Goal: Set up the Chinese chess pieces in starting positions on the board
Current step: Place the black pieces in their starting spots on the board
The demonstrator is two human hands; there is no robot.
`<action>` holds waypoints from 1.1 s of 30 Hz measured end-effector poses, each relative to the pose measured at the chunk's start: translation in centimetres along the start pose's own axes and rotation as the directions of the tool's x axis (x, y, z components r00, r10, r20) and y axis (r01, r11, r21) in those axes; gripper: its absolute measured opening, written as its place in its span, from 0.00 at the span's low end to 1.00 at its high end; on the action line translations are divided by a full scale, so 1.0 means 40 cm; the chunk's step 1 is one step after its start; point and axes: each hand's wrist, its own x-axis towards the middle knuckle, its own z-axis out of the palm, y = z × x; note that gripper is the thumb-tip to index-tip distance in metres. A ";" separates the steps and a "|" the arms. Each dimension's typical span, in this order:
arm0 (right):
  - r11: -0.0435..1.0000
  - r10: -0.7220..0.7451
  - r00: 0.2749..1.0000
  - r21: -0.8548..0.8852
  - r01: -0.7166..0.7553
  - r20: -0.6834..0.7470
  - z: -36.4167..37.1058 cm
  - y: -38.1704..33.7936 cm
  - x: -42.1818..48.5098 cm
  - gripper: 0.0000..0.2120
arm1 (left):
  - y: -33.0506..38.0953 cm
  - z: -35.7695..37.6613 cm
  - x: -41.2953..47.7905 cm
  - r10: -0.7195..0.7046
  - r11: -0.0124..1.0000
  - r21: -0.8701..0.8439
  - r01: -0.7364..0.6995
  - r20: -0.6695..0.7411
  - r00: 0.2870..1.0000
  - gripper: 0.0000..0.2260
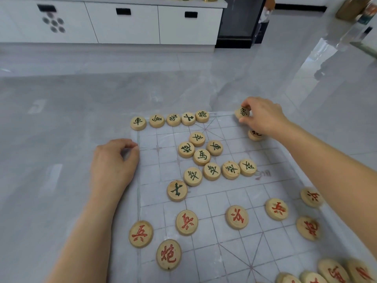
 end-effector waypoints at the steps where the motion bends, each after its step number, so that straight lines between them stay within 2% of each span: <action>1: 1.000 0.025 1.000 0.019 -0.025 0.005 -0.003 0.017 0.005 0.19 | -0.002 0.000 0.000 -0.005 1.000 0.002 0.005 0.003 1.000 0.05; 5: 0.978 0.146 0.989 0.150 -0.148 0.025 -0.030 0.072 0.012 0.18 | -0.002 -0.001 0.000 -0.012 1.000 0.029 0.011 0.013 1.000 0.04; 8: 0.968 0.145 0.989 0.202 -0.151 0.041 -0.032 0.082 0.017 0.16 | 0.005 -0.004 -0.002 -0.005 1.000 0.031 0.005 0.009 1.000 0.05; 20: 0.994 -0.024 0.997 0.112 0.015 0.077 0.008 -0.023 0.043 0.20 | 0.003 -0.003 -0.001 -0.006 1.000 -0.004 0.006 0.008 1.000 0.04; 30: 0.998 -0.015 0.996 0.066 0.010 0.086 0.028 -0.027 0.044 0.21 | 0.012 -0.005 -0.005 -0.015 1.000 0.000 0.015 0.001 1.000 0.05; 33: 0.997 -0.011 0.997 0.078 0.005 0.083 0.026 -0.031 0.030 0.26 | 0.009 -0.004 -0.004 -0.011 1.000 -0.007 0.011 0.004 1.000 0.05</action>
